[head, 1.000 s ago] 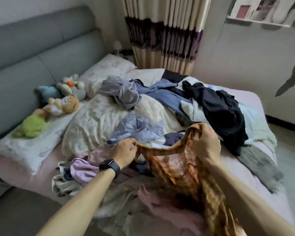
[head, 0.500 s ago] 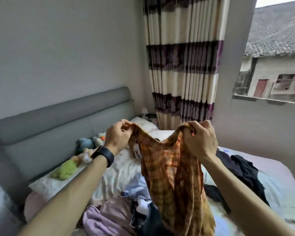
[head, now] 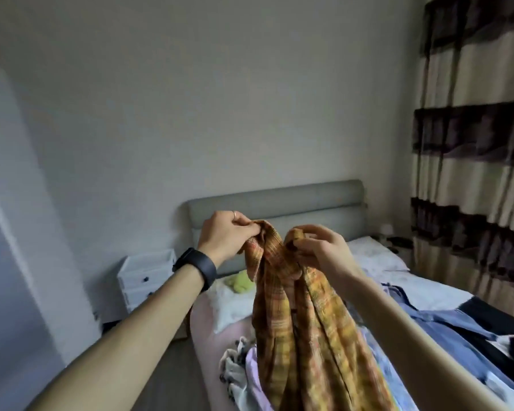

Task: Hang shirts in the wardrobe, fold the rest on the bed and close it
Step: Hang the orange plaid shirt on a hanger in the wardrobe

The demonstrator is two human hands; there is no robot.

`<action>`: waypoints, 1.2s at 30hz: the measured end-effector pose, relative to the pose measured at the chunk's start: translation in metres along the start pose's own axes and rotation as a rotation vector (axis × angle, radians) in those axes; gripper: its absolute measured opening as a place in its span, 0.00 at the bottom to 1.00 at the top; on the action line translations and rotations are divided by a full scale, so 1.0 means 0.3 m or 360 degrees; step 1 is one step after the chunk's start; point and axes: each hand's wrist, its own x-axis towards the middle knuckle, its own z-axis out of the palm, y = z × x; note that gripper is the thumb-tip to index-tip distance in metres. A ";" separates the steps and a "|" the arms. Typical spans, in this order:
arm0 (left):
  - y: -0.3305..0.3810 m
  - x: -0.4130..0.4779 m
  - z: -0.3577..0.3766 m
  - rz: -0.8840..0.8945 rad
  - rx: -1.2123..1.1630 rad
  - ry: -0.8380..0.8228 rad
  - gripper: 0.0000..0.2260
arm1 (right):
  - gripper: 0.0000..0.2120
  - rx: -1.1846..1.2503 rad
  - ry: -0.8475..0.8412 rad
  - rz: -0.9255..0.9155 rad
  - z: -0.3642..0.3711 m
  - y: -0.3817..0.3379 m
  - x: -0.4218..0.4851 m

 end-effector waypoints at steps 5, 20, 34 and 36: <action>-0.049 -0.169 -0.247 -0.0233 -0.0177 -0.0130 0.06 | 0.22 -0.0335 -0.0429 -0.0139 0.273 -0.014 -0.101; -0.362 -0.652 -0.887 -0.0167 0.0420 -0.0181 0.23 | 0.19 -0.0330 -0.1507 -0.0456 0.848 -0.056 -0.398; -0.606 -0.936 -1.014 -0.0586 0.0455 0.0097 0.03 | 0.12 0.0076 -0.1784 -0.0004 1.180 0.154 -0.562; -0.638 -0.988 -1.006 -0.0613 0.0341 0.0326 0.04 | 0.09 0.0258 -0.1778 0.0254 1.224 0.232 -0.616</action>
